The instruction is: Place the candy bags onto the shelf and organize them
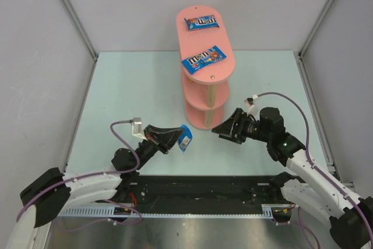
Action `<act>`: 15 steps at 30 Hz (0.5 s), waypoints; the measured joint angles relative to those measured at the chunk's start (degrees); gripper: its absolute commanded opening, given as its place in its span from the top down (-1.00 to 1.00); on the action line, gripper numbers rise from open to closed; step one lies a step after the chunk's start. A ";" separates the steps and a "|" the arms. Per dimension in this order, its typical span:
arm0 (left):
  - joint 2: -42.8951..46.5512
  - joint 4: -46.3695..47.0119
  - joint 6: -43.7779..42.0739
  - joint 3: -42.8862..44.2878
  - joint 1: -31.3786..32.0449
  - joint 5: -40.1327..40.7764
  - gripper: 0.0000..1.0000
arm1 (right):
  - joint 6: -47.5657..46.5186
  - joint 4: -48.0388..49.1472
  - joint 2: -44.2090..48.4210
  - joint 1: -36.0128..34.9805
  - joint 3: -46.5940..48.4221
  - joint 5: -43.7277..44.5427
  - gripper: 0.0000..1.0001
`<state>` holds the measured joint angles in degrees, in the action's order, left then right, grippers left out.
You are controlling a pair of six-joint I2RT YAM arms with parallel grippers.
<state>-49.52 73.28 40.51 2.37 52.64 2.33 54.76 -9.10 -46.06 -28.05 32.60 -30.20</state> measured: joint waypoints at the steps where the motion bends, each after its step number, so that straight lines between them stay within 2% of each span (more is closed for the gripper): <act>1: -1.86 0.07 0.02 0.00 0.00 -0.15 1.00 | 2.23 2.21 0.00 -1.46 -0.79 -0.76 -0.45; 5: -8.31 -0.24 0.50 0.09 0.00 -1.75 0.99 | 9.81 10.82 -1.27 -7.69 -3.37 -2.10 -0.43; 7: -10.27 -0.52 0.74 0.57 0.00 -2.56 1.00 | 10.01 12.09 -1.14 -11.34 -3.43 -0.57 -0.43; 11: -11.02 -0.50 1.55 2.32 0.00 -2.69 1.00 | 4.44 8.83 1.11 -18.03 -1.90 6.08 -0.43; 15: -10.82 -0.52 2.25 6.88 0.00 -3.19 1.00 | -4.22 4.79 2.16 -25.97 1.57 17.73 -0.38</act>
<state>-60.34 72.75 42.76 9.26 52.64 -0.86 50.54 -4.32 -43.90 -54.02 34.17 -12.47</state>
